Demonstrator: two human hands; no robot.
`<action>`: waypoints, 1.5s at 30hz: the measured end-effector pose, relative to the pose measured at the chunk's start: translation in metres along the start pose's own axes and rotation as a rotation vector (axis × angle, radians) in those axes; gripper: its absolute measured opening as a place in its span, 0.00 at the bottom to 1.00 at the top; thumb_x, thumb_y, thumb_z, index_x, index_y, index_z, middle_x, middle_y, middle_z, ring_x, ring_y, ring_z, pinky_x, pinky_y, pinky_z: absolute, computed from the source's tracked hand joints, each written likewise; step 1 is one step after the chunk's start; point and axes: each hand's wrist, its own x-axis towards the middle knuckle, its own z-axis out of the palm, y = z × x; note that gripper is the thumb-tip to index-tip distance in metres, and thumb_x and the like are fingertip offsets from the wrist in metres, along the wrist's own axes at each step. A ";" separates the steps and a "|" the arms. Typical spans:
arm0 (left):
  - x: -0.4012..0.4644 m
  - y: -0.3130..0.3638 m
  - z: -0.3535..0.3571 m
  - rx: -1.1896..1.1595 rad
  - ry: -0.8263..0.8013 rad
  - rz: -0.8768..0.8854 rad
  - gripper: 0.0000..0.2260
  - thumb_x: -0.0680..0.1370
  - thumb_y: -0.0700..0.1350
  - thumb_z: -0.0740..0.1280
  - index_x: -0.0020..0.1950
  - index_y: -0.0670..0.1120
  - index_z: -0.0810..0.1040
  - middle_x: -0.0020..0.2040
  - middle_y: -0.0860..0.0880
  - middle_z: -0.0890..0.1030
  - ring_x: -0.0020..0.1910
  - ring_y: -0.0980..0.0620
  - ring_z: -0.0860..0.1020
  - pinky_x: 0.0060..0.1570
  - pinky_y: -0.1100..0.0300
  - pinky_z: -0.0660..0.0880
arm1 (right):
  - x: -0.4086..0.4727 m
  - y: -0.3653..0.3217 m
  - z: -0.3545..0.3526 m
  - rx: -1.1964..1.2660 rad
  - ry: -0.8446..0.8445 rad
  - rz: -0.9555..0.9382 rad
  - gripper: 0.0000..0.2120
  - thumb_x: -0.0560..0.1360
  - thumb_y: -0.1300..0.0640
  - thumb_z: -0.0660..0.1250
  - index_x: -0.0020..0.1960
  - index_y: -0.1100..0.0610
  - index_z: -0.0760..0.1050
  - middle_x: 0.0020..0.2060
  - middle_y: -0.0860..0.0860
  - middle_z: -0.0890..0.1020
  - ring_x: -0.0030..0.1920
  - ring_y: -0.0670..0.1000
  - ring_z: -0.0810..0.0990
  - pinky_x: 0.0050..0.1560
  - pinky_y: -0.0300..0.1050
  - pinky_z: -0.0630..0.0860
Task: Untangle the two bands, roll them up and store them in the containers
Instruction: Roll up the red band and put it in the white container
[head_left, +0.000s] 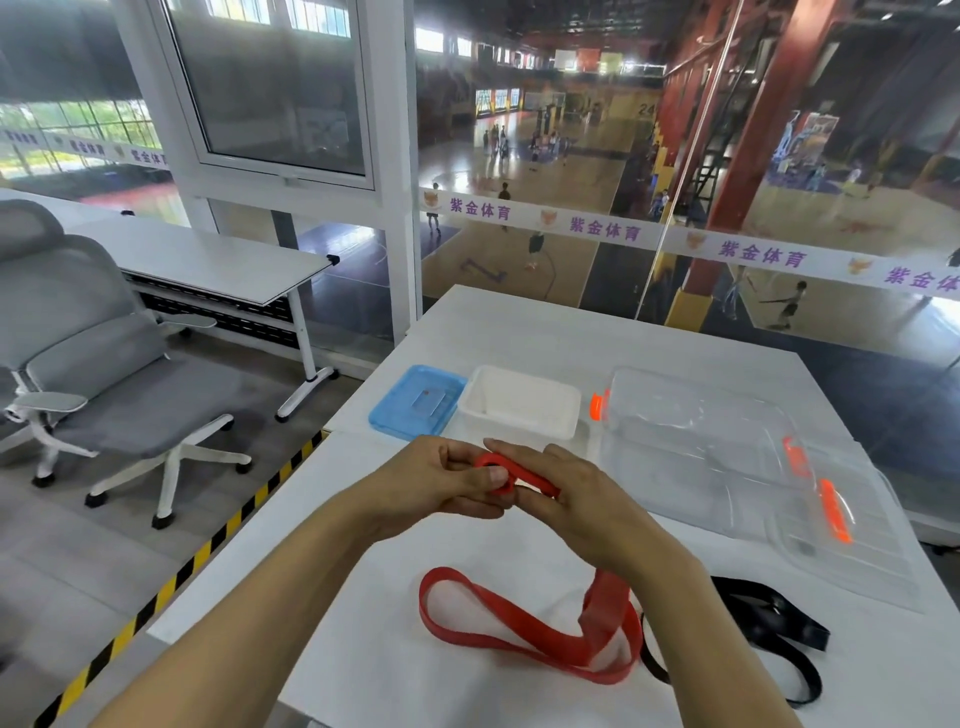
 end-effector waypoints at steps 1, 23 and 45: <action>0.000 -0.001 0.001 0.021 0.036 0.019 0.15 0.74 0.48 0.74 0.58 0.43 0.84 0.53 0.41 0.88 0.54 0.43 0.86 0.60 0.49 0.81 | 0.000 0.001 0.000 0.002 0.000 -0.003 0.23 0.83 0.42 0.61 0.76 0.27 0.61 0.46 0.44 0.73 0.46 0.43 0.74 0.51 0.38 0.71; -0.001 -0.009 0.007 -0.007 -0.083 0.016 0.12 0.77 0.41 0.73 0.60 0.44 0.84 0.54 0.42 0.87 0.55 0.43 0.86 0.57 0.50 0.82 | -0.006 -0.015 -0.006 -0.183 -0.076 -0.011 0.25 0.83 0.44 0.63 0.75 0.24 0.60 0.46 0.44 0.72 0.47 0.47 0.75 0.53 0.45 0.75; 0.014 -0.008 0.060 -0.346 0.446 0.171 0.13 0.79 0.51 0.70 0.57 0.45 0.85 0.49 0.46 0.89 0.49 0.48 0.88 0.52 0.57 0.83 | -0.009 -0.034 0.045 0.227 0.425 0.168 0.40 0.74 0.44 0.73 0.78 0.30 0.54 0.61 0.37 0.74 0.61 0.38 0.77 0.63 0.35 0.74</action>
